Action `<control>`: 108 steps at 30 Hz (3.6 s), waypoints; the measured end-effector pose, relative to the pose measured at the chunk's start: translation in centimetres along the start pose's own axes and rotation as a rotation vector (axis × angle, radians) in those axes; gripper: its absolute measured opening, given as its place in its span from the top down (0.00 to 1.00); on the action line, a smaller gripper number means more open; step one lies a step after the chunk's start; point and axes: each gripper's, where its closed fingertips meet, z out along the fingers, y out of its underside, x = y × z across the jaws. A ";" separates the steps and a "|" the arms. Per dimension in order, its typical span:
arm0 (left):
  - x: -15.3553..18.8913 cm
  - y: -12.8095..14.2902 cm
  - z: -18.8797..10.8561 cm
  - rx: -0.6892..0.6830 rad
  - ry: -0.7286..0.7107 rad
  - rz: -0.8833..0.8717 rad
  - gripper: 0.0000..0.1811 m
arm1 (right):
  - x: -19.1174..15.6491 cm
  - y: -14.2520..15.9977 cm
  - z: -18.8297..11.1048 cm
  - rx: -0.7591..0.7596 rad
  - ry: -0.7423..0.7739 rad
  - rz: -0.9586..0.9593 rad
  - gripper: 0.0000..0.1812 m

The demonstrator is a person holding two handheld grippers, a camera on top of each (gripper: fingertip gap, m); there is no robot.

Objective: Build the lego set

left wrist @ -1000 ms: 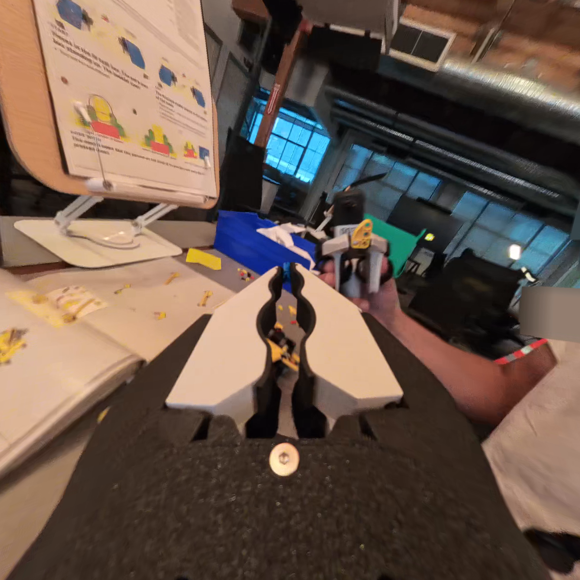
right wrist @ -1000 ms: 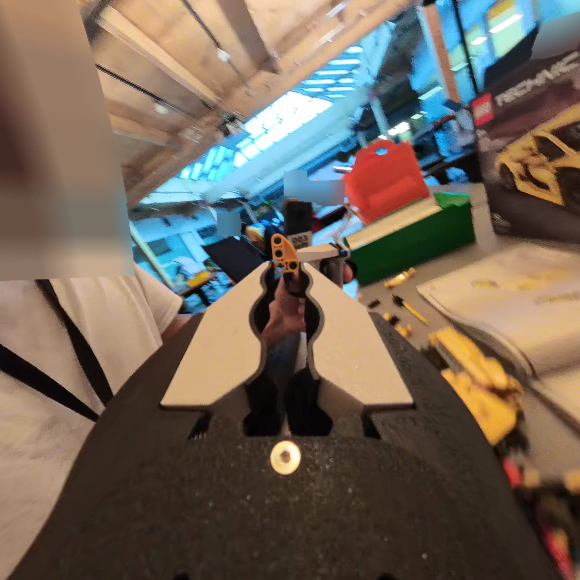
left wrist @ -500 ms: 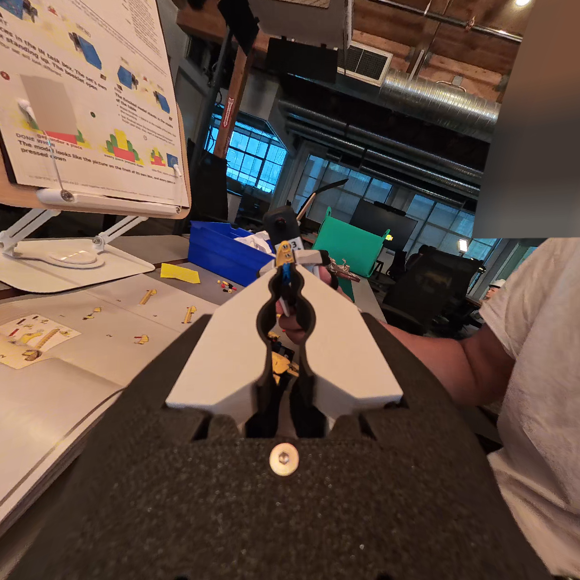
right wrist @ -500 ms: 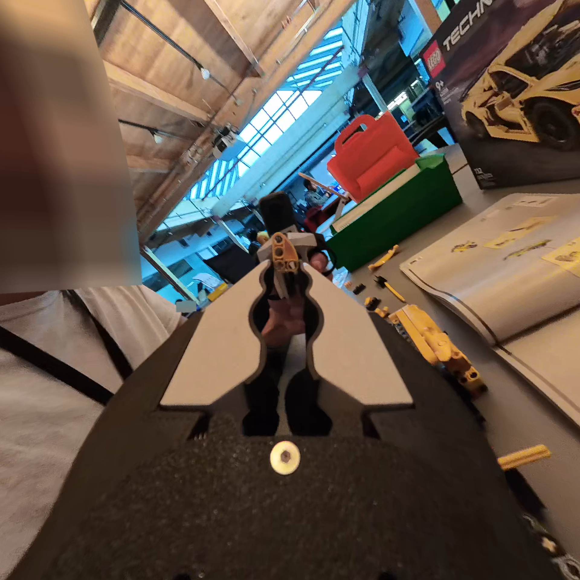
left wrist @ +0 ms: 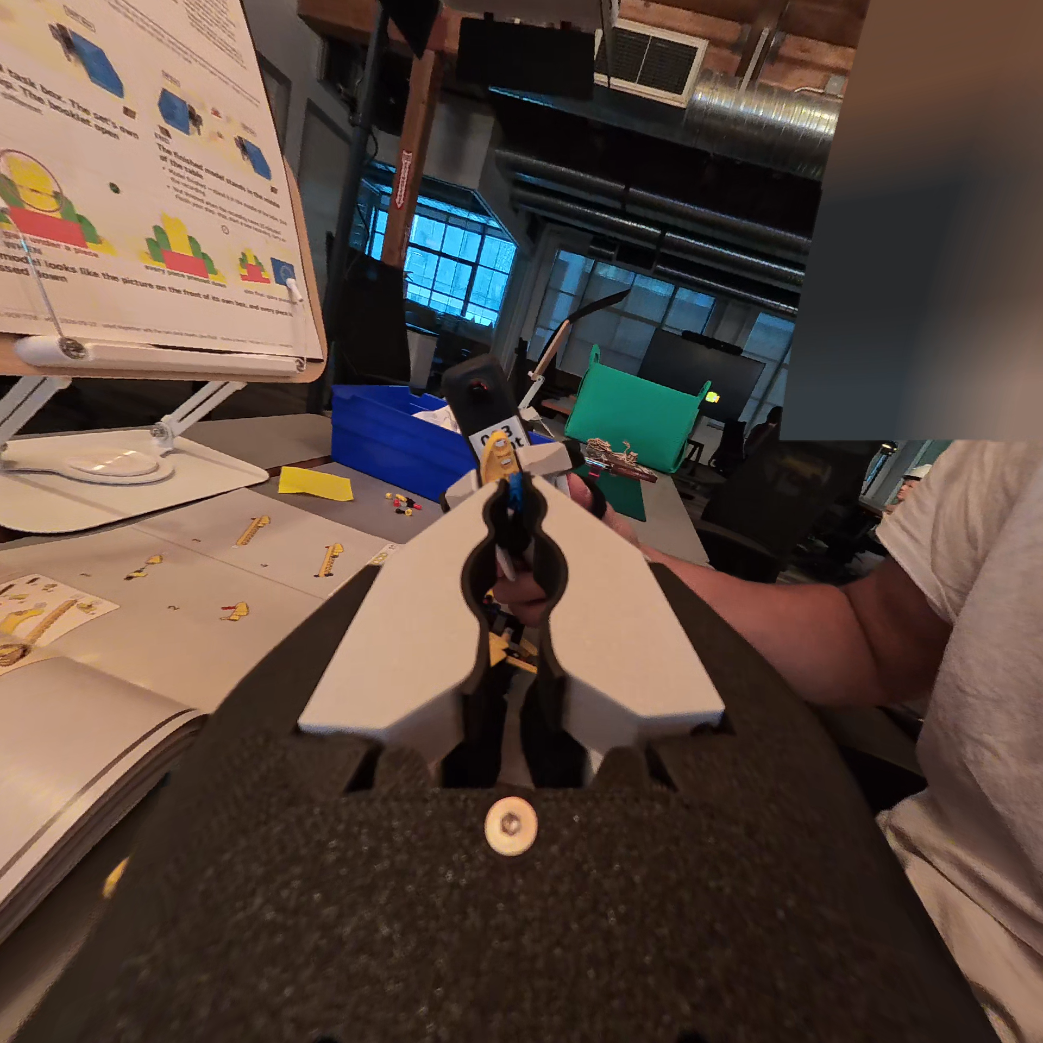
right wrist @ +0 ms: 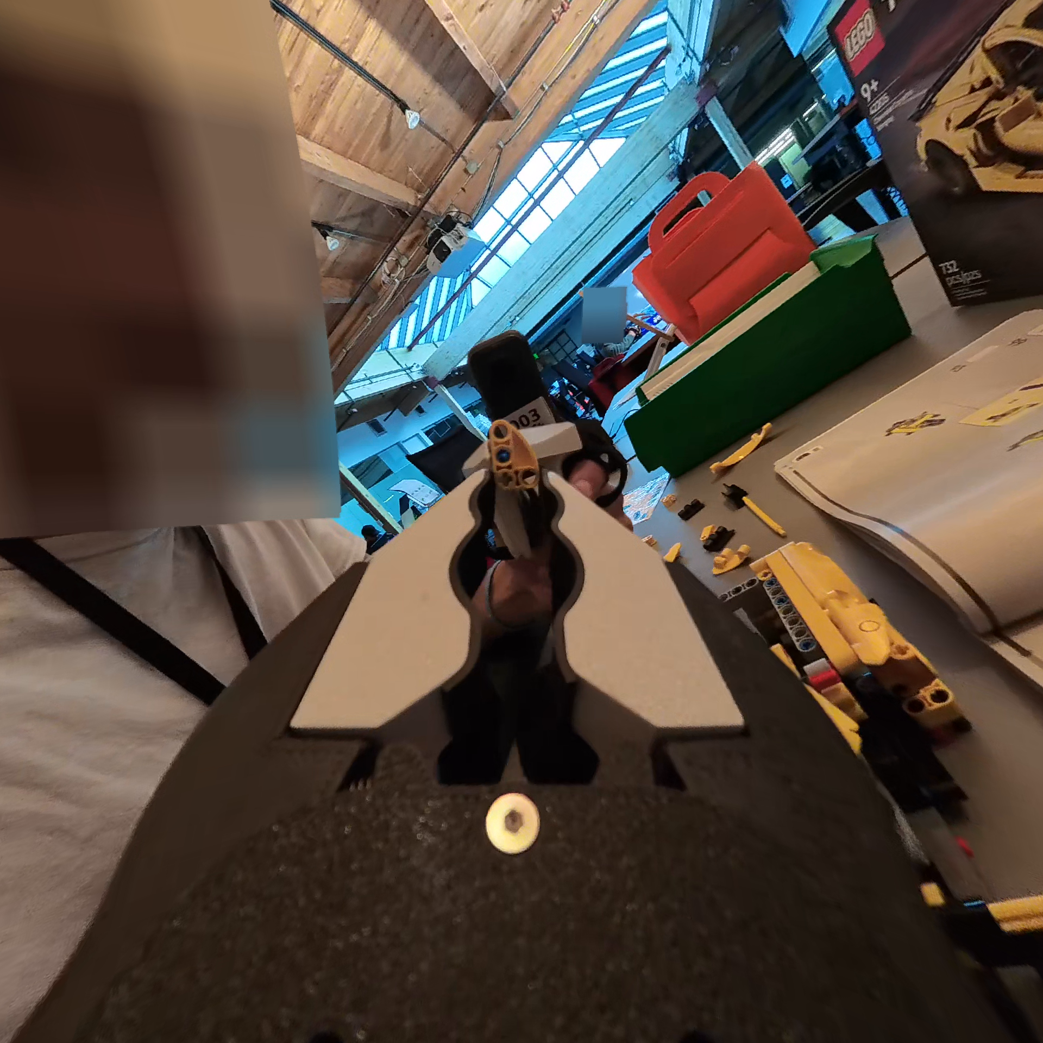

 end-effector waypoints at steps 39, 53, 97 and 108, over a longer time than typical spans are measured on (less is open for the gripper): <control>0.4 1.1 0.1 -0.028 -0.023 0.048 0.98 | -0.9 1.1 0.8 -0.064 0.007 -0.120 0.92; 0.8 0.4 0.5 0.028 -0.104 0.191 0.98 | -1.6 0.7 1.2 0.013 -0.075 -0.033 0.92; 1.2 2.3 0.3 -0.131 0.030 0.129 0.98 | -1.9 1.4 0.0 -0.190 0.087 -0.301 0.89; 2.0 2.5 0.7 -0.135 0.055 0.119 0.98 | -2.1 2.2 0.2 -0.225 0.061 -0.346 0.92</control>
